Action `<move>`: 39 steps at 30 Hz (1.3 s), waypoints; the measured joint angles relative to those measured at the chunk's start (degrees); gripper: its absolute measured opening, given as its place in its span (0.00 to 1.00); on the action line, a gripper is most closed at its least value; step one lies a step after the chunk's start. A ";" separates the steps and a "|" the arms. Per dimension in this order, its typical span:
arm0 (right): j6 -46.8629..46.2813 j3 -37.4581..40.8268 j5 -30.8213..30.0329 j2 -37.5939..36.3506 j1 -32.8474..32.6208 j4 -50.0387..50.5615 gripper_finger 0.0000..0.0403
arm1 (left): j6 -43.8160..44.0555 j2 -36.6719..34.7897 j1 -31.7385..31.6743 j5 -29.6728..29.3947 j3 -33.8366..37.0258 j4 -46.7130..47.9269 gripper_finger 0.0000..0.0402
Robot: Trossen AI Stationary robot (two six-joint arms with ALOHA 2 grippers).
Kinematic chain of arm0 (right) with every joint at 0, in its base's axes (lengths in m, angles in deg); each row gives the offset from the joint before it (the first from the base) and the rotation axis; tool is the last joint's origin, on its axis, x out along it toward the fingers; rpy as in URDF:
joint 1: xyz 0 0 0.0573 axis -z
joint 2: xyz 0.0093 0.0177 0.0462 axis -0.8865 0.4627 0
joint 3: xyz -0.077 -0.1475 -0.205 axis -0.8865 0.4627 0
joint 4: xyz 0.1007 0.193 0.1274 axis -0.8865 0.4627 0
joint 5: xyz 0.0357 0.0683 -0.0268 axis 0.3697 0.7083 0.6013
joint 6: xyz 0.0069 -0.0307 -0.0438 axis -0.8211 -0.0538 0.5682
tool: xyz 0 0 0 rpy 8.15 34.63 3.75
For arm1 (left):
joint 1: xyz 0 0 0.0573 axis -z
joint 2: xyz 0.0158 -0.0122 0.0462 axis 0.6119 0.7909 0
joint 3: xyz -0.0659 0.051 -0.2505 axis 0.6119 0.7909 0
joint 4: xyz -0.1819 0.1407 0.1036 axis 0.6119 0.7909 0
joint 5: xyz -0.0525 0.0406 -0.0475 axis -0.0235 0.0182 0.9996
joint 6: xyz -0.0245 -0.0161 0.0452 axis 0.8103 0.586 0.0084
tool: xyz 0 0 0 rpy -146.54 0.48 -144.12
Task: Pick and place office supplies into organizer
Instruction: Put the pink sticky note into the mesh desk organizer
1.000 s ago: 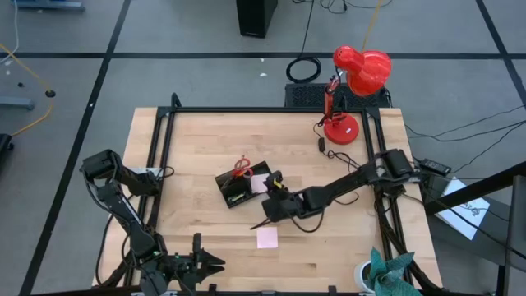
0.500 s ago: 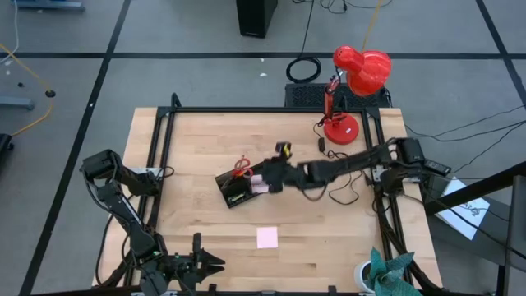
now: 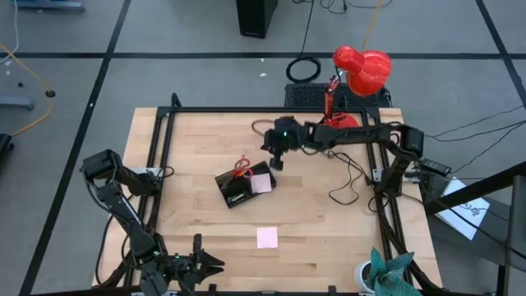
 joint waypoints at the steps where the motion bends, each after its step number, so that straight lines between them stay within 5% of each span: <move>1: -0.38 0.00 2.00 0.00 1.14 0.07 0.00 | 0.00 0.00 0.00 0.00 0.00 0.07 0.22; 21: 2.22 -0.07 0.68 9.74 0.05 -1.29 0.00 | 0.90 0.00 -1.25 0.93 0.00 1.47 0.22; 39: -0.47 -0.07 5.89 9.94 -5.61 2.62 0.00 | 1.79 0.00 -1.40 1.05 0.00 1.55 0.22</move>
